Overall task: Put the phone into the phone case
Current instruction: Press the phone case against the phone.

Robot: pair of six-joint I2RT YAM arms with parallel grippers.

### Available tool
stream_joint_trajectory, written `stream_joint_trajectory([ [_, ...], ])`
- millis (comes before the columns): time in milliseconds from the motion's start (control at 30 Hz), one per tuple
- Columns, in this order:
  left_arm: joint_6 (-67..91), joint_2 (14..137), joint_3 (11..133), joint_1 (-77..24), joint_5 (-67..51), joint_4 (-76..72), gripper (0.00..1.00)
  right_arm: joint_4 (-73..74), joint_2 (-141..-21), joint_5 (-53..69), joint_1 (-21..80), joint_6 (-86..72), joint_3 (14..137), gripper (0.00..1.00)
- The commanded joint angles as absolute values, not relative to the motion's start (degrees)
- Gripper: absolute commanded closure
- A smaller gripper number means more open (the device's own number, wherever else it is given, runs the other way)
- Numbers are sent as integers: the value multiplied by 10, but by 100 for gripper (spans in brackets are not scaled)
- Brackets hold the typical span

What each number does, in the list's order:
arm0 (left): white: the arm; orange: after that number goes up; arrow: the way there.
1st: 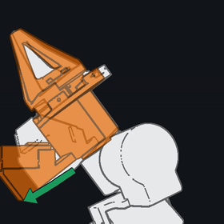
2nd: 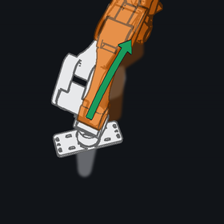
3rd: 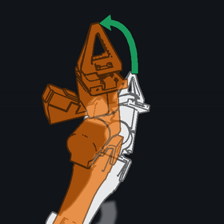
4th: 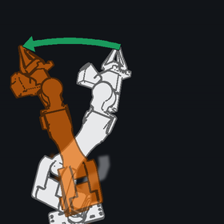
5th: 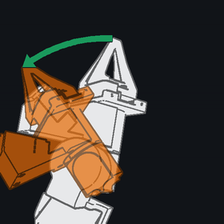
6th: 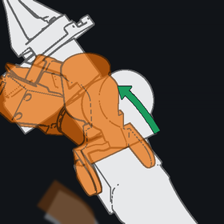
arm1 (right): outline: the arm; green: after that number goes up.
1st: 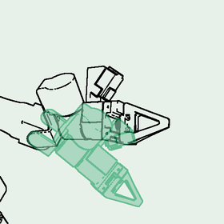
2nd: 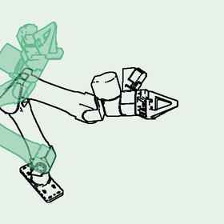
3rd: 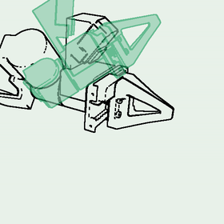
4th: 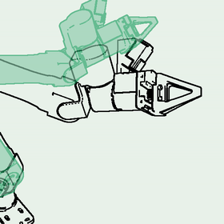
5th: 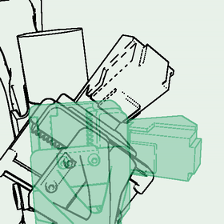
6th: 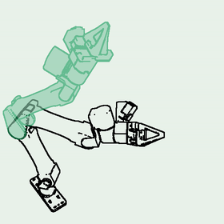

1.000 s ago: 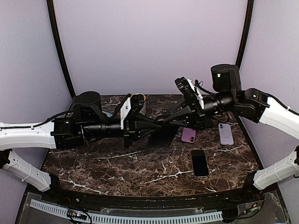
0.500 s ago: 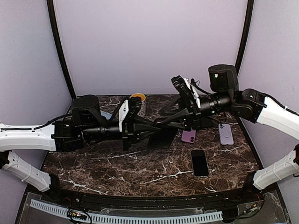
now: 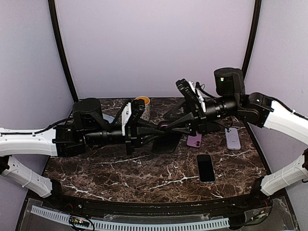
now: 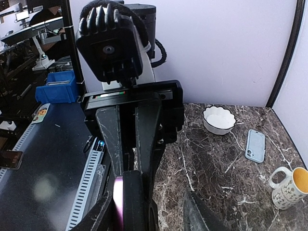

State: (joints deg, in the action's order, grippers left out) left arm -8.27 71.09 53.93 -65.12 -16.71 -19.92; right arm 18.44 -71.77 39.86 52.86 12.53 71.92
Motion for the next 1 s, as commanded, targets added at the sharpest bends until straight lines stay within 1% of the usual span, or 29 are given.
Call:
stream_joint_trajectory([
  [0,-86,673,541,-654,-173,-265,100,170,-706,392,528,121,710,61],
  [67,-85,672,541,-654,-174,-265,100,171,-704,392,529,121,710,70],
  [133,-84,672,542,-654,-174,-265,100,175,-703,387,528,122,710,76],
  [267,-83,671,544,-654,-176,-264,100,190,-700,381,528,124,711,85],
  [367,-82,671,544,-654,-178,-264,100,190,-695,387,528,123,711,100],
  [533,-73,678,546,-654,-174,-263,100,164,-675,400,528,111,710,100],
  [567,-72,681,546,-654,-170,-262,97,153,-669,400,528,106,710,100],
  [600,-73,682,546,-654,-169,-257,88,141,-663,399,528,101,710,100],
  [633,-73,686,544,-654,-167,-255,83,131,-657,396,528,96,710,100],
  [667,-73,691,543,-654,-168,-250,76,122,-651,395,528,92,710,100],
  [733,-71,695,536,-654,-170,-249,68,108,-642,393,528,87,709,100],
  [833,-70,705,525,-654,-161,-245,62,100,-634,386,528,84,708,100],
  [967,-77,724,531,-654,-151,-231,60,107,-632,371,528,86,708,100],
])
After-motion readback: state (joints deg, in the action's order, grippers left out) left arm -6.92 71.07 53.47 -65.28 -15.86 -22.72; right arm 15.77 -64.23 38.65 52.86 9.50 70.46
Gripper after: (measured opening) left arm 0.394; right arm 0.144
